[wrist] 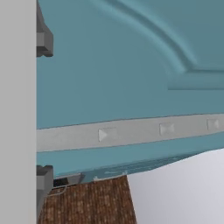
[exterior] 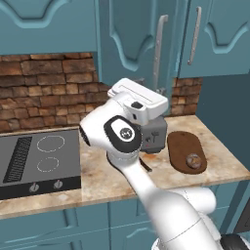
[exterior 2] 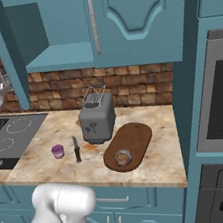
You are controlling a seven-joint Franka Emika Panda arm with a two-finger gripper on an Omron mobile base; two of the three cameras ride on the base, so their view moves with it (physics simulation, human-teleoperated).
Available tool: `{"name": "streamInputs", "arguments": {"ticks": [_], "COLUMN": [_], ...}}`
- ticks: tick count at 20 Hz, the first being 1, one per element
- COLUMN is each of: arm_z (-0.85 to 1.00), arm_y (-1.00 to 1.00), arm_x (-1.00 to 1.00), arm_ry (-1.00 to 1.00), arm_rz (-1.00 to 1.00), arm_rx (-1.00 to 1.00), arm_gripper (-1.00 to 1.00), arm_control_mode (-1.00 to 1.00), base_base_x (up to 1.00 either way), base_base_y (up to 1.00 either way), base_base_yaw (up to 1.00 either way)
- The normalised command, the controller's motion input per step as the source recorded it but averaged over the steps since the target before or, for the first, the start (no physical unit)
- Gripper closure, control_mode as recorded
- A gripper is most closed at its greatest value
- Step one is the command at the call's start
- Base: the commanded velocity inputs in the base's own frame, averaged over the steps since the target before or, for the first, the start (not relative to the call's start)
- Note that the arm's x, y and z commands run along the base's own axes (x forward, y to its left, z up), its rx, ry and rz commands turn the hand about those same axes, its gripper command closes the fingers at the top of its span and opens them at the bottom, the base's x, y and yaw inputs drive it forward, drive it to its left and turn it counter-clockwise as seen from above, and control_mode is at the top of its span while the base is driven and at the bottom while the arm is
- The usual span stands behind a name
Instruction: Pick the bread, place it on the cutting board, pick the jam, place it on the counter, and close the cabinet.
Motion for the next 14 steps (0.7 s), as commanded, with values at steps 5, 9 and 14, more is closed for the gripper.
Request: {"name": "streamInputs", "arguments": {"ticks": [5,9,14], "arm_z": [0.0,0.0,0.0], "arm_y": [-0.41,-0.4,-0.3], "arm_x": [0.1,0.13,0.18], "arm_ry": [0.0,0.0,0.0], "arm_rz": [0.09,0.09,0.08], "arm_rx": [0.0,0.0,0.0], "arm_gripper": [-1.0,-1.0,-1.0], "arm_control_mode": [-1.0,-1.0,-1.0], "base_base_x": [0.0,0.0,0.0], "base_base_y": [0.0,0.0,0.0], "base_base_yaw": [0.0,0.0,0.0]}}
